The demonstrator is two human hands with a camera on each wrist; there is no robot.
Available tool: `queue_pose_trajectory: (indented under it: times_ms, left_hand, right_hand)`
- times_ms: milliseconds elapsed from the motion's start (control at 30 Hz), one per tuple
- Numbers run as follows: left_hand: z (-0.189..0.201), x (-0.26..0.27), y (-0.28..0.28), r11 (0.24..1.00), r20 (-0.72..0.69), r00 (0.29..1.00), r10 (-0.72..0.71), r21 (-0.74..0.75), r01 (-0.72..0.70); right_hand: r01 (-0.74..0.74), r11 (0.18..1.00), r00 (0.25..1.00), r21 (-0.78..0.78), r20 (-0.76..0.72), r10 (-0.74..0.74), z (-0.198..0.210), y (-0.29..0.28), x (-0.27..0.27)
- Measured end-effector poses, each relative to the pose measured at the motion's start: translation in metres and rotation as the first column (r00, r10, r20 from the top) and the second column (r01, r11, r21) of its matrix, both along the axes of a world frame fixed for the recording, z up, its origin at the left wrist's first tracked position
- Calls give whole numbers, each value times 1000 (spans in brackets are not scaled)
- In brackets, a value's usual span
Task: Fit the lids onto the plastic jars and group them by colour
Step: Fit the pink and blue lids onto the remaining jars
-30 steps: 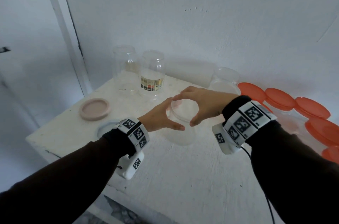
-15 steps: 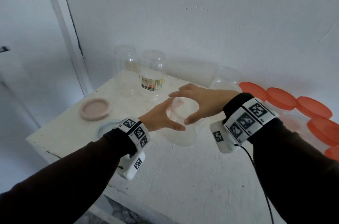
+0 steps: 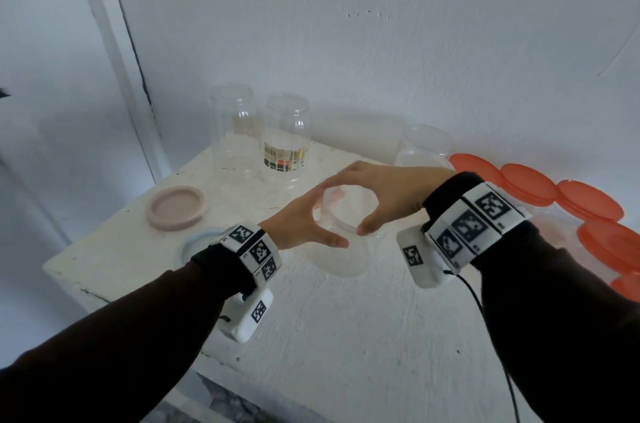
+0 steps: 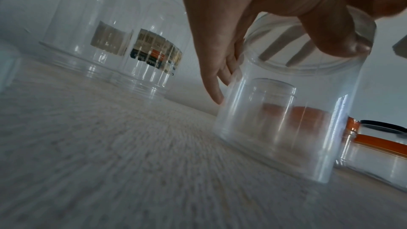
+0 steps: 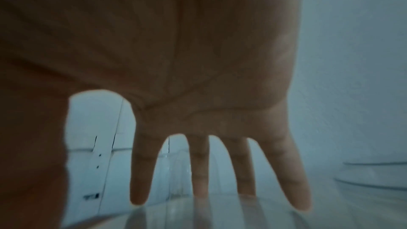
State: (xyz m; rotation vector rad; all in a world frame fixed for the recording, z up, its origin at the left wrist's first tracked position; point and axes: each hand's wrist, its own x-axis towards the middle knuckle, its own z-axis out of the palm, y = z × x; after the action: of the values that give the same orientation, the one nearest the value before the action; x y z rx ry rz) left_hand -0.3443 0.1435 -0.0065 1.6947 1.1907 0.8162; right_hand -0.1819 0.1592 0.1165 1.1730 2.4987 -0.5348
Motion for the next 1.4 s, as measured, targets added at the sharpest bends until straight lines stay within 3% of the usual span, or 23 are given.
queue_pose_trajectory:
  times_ms: [233, 367, 433, 633, 733, 867, 1067, 1267, 1400]
  left_hand:
    - [-1, -2, 0, 1000, 2, 1000, 2, -18, -2]
    - [3, 0, -3, 1000, 3, 1000, 0, -17, 0]
    - [4, 0, -4, 1000, 17, 1000, 4, -16, -4]
    - [6, -2, -6, 998, 17, 998, -60, -35, 61]
    - [7, -3, -6, 996, 22, 997, -78, -46, 79]
    - [6, -3, -6, 997, 7, 998, -64, -51, 64]
    - [7, -2, -6, 998, 0, 999, -53, -40, 53]
    - [10, 0, -8, 997, 45, 998, -52, -51, 54]
    - [11, 4, -10, 993, 95, 993, -69, -88, 78]
  right_hand:
    - [45, 923, 992, 382, 93, -86, -16, -8, -5]
    - [-7, 996, 1000, 94, 2, 7, -10, -3, 1]
    - [-38, 999, 998, 33, 43, 37, -7, -3, 2]
    - [-4, 976, 997, 217, 77, -13, -7, -6, -5]
    - [-33, 978, 996, 205, 92, 14, -6, -5, -4]
    - [-48, 987, 999, 152, -7, 49, -8, -5, 2]
    - [-22, 976, 994, 216, -101, 45, -15, -6, 12]
    - [-16, 962, 996, 274, -84, 40, -25, -11, 18]
    - [21, 976, 990, 215, -142, 10, -34, -17, 30]
